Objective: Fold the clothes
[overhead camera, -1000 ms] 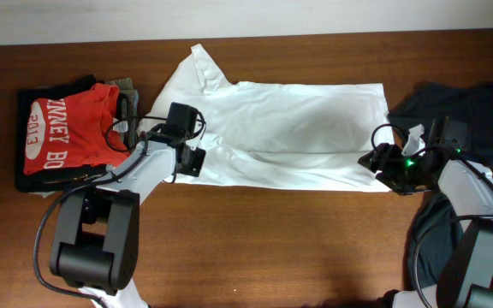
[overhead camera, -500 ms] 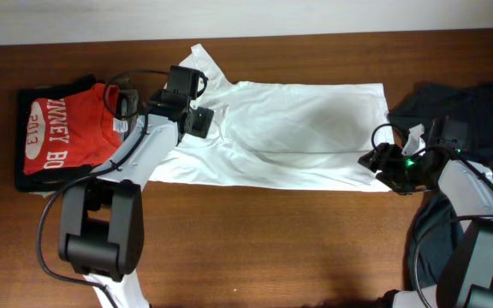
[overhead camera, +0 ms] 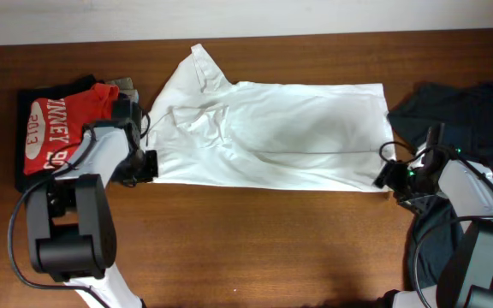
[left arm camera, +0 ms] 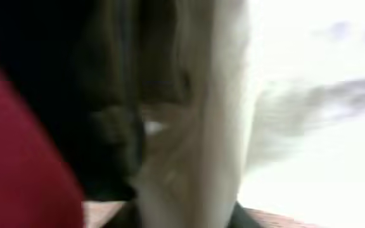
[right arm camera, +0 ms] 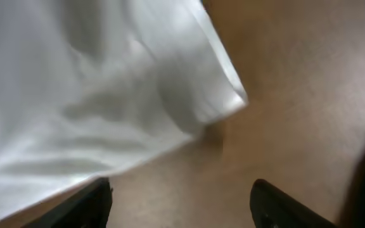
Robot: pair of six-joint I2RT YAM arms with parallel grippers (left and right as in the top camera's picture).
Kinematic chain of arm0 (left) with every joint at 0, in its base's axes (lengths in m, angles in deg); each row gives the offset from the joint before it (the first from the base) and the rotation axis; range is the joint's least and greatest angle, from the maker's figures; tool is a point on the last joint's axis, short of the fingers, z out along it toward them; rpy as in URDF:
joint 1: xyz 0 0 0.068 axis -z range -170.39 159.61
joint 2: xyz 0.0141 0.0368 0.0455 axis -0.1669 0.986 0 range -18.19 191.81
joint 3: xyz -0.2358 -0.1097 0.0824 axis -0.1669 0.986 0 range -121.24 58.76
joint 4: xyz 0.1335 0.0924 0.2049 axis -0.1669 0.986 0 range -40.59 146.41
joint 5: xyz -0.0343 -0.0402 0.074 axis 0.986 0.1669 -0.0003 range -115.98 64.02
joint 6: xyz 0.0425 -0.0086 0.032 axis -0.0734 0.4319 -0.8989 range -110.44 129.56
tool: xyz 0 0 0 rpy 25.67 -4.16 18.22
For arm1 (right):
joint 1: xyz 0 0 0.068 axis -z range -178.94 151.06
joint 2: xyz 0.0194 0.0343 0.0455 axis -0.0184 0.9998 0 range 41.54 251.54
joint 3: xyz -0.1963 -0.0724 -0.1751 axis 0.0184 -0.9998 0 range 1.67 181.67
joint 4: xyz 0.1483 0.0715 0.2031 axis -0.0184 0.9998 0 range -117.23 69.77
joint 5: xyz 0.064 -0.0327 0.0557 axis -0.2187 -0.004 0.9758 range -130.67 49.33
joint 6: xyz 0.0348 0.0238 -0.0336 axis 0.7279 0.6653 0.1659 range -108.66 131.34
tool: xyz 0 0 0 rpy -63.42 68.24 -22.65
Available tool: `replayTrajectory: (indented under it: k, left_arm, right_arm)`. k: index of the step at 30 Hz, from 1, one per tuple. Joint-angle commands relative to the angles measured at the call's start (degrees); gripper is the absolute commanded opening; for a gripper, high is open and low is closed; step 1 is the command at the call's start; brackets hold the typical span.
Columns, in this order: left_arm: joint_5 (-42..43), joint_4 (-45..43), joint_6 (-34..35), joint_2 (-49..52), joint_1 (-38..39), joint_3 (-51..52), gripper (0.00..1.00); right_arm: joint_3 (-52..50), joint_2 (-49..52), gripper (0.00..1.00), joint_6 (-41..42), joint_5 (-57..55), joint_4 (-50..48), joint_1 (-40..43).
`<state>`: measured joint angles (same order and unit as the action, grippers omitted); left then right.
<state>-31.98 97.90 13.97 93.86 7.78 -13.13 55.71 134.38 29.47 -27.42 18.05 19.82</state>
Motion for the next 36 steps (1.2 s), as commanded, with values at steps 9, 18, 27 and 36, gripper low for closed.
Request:
replayTrajectory:
  k: [9,18,27,36]
  left_arm:
    - [0.2,0.4,0.3,-0.3,-1.7,1.8,0.0]
    - [-2.4,8.8,0.3,-7.6,-1.7,0.3,0.01]
    - [-2.1,8.2,0.3,-7.6,-1.7,0.4,0.27]
    - [-1.7,7.9,0.3,-7.6,-1.7,0.4,0.36]
  right_arm:
    - [0.1,7.4,0.19,-2.7,0.1,-1.7,-0.4]
    - [0.4,-2.6,0.28,-4.3,-4.3,7.2,-0.3]
    - [0.4,3.6,0.52,-4.2,8.7,-12.1,-2.4]
    - [1.9,5.5,0.04,-4.4,7.6,-17.6,-4.8]
